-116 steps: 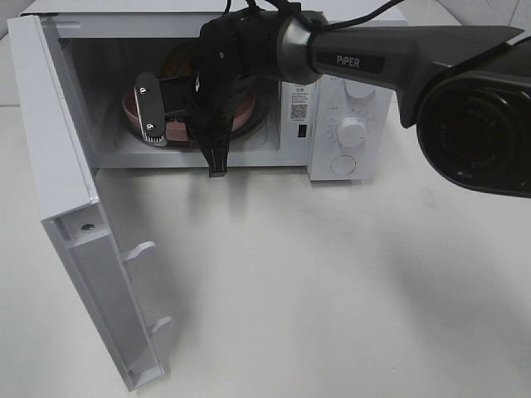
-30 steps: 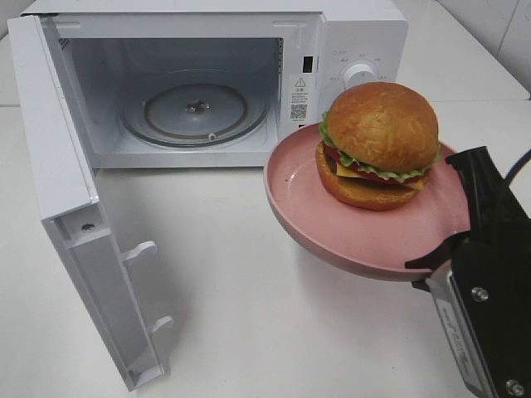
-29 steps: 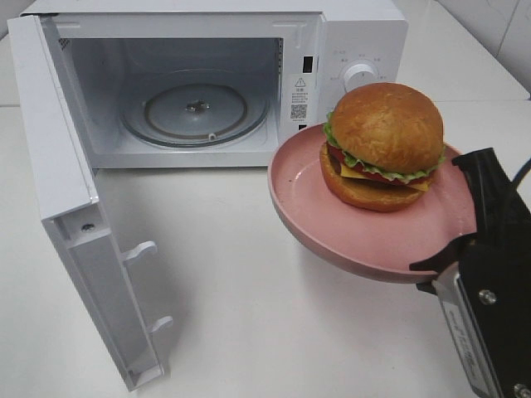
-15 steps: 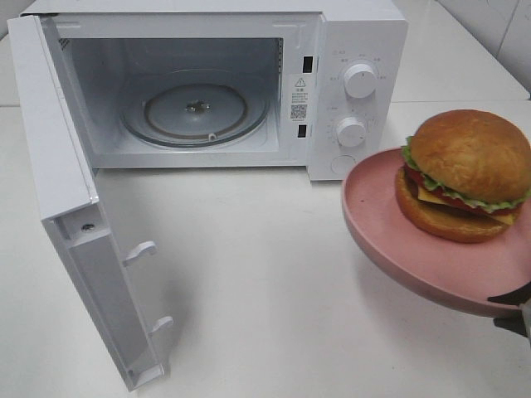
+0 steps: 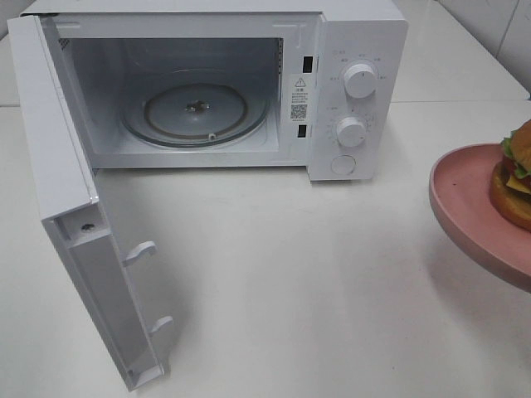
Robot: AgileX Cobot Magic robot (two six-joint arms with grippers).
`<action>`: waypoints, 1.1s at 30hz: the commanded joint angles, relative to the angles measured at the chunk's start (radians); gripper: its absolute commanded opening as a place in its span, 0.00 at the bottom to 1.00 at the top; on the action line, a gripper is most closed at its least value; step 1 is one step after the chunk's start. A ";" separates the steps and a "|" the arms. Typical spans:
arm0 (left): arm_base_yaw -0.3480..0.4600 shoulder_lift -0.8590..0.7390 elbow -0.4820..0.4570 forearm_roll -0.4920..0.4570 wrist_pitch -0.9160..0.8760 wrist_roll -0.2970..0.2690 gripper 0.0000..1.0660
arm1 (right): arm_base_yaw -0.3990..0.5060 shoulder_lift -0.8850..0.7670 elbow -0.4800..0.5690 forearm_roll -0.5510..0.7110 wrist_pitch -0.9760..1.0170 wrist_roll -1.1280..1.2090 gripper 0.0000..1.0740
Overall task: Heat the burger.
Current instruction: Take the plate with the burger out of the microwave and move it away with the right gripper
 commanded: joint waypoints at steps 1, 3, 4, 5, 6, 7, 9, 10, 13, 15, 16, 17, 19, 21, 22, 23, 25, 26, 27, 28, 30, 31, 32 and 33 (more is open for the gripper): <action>0.003 -0.021 0.003 -0.001 -0.002 -0.004 0.90 | -0.005 -0.008 -0.004 -0.105 -0.005 0.093 0.00; 0.003 -0.021 0.003 -0.001 -0.002 -0.004 0.90 | -0.005 -0.007 0.001 -0.129 0.005 0.152 0.00; 0.003 -0.021 0.003 -0.001 -0.002 -0.004 0.90 | -0.005 0.002 0.003 -0.141 0.010 0.184 0.00; 0.003 -0.021 0.003 -0.001 -0.002 -0.004 0.90 | -0.005 0.026 0.004 -0.158 0.027 0.242 0.00; 0.003 -0.021 0.003 -0.001 -0.002 -0.004 0.90 | -0.005 0.026 0.004 -0.158 0.027 0.242 0.00; 0.003 -0.021 0.003 -0.001 -0.002 -0.004 0.90 | -0.005 0.045 0.004 -0.172 0.036 0.273 0.00; 0.003 -0.021 0.003 -0.001 -0.002 -0.004 0.90 | -0.005 0.079 0.004 -0.221 0.038 0.336 0.00; 0.003 -0.021 0.003 -0.001 -0.002 -0.004 0.90 | -0.005 0.096 0.003 -0.242 0.038 0.364 0.00; 0.003 -0.021 0.003 -0.001 -0.002 -0.004 0.90 | -0.005 0.151 -0.009 -0.303 0.045 0.481 0.00; 0.003 -0.021 0.003 -0.001 -0.002 -0.004 0.90 | -0.005 0.196 -0.028 -0.319 0.063 0.568 0.00; 0.003 -0.021 0.003 -0.001 -0.002 -0.004 0.90 | -0.005 0.243 -0.045 -0.338 0.086 0.650 0.00; 0.003 -0.021 0.003 -0.001 -0.002 -0.004 0.90 | -0.005 0.243 -0.045 -0.338 0.086 0.650 0.00; 0.003 -0.021 0.003 -0.001 -0.002 -0.004 0.90 | -0.005 0.324 -0.067 -0.369 0.117 0.771 0.00; 0.003 -0.021 0.003 -0.001 -0.002 -0.004 0.90 | -0.005 0.354 -0.072 -0.375 0.122 0.797 0.00; 0.003 -0.021 0.003 -0.001 -0.002 -0.004 0.90 | -0.005 0.354 -0.072 -0.375 0.122 0.797 0.00; 0.003 -0.021 0.003 -0.001 -0.002 -0.004 0.90 | -0.005 0.404 -0.088 -0.383 0.128 0.851 0.00; 0.003 -0.021 0.003 -0.001 -0.002 -0.004 0.90 | -0.005 0.457 -0.107 -0.396 0.128 0.915 0.00; 0.003 -0.021 0.003 -0.001 -0.002 -0.004 0.90 | -0.005 0.479 -0.114 -0.406 0.130 0.950 0.00; 0.003 -0.021 0.003 -0.001 -0.002 -0.004 0.90 | -0.005 0.534 -0.133 -0.413 0.145 1.009 0.00; 0.003 -0.021 0.003 -0.001 -0.002 -0.004 0.90 | -0.005 0.534 -0.133 -0.413 0.145 1.009 0.00; 0.003 -0.021 0.003 -0.001 -0.002 -0.004 0.90 | -0.006 0.618 -0.169 -0.412 0.193 1.120 0.00; 0.003 -0.021 0.003 -0.001 -0.002 -0.004 0.90 | -0.006 0.618 -0.169 -0.412 0.193 1.120 0.00; 0.003 -0.021 0.003 -0.001 -0.002 -0.004 0.90 | -0.006 0.649 -0.186 -0.413 0.211 1.170 0.00; 0.003 -0.021 0.003 -0.001 -0.002 -0.004 0.90 | -0.007 0.704 -0.214 -0.413 0.239 1.268 0.00</action>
